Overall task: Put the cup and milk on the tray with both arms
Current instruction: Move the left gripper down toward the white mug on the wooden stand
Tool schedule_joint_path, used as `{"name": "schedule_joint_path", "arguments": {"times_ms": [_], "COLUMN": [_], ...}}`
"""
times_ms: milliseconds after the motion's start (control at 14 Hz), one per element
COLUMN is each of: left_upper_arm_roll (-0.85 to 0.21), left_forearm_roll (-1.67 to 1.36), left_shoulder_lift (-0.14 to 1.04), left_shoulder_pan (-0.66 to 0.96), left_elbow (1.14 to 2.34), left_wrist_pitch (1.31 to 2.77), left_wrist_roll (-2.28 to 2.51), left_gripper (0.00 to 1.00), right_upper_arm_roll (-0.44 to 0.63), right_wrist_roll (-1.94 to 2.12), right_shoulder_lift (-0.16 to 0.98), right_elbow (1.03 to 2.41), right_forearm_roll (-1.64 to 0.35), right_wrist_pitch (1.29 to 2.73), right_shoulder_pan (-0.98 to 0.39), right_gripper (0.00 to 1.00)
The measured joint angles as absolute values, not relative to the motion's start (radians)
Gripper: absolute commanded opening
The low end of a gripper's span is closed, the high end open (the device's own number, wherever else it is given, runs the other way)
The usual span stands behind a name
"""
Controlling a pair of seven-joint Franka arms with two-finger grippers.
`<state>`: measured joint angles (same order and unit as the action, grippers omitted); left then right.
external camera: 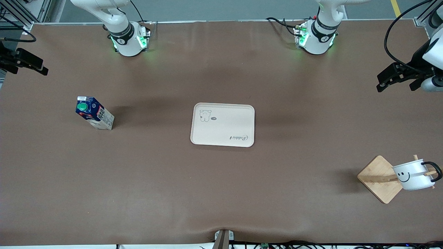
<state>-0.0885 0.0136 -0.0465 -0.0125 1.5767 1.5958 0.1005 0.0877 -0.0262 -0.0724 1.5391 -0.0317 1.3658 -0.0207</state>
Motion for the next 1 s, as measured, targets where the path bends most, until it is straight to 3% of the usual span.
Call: {"name": "schedule_joint_path", "arguments": {"times_ms": [429, 714, 1000], "left_upper_arm_roll": [-0.088, -0.089, -0.088], "left_forearm_roll": [0.082, 0.115, 0.182], "left_shoulder_lift": [-0.029, 0.008, 0.024], "left_shoulder_pan": [-0.013, -0.013, -0.014], "left_elbow": [1.558, 1.575, 1.696], "left_wrist_pitch": [1.611, 1.737, 1.947], "left_wrist_roll": [0.102, 0.232, 0.333], "left_gripper": [1.00, 1.00, 1.00], "right_upper_arm_roll": [0.094, 0.092, 0.092], "right_wrist_roll": [-0.026, -0.026, -0.026], "right_shoulder_lift": [-0.072, -0.072, -0.070], "right_elbow": [1.539, 1.528, 1.526], "right_forearm_roll": [-0.032, -0.032, -0.032], "right_wrist_pitch": [1.367, 1.370, 1.383], "right_shoulder_pan": [-0.016, -0.017, -0.017], "right_gripper": [1.00, 1.00, 1.00]}}
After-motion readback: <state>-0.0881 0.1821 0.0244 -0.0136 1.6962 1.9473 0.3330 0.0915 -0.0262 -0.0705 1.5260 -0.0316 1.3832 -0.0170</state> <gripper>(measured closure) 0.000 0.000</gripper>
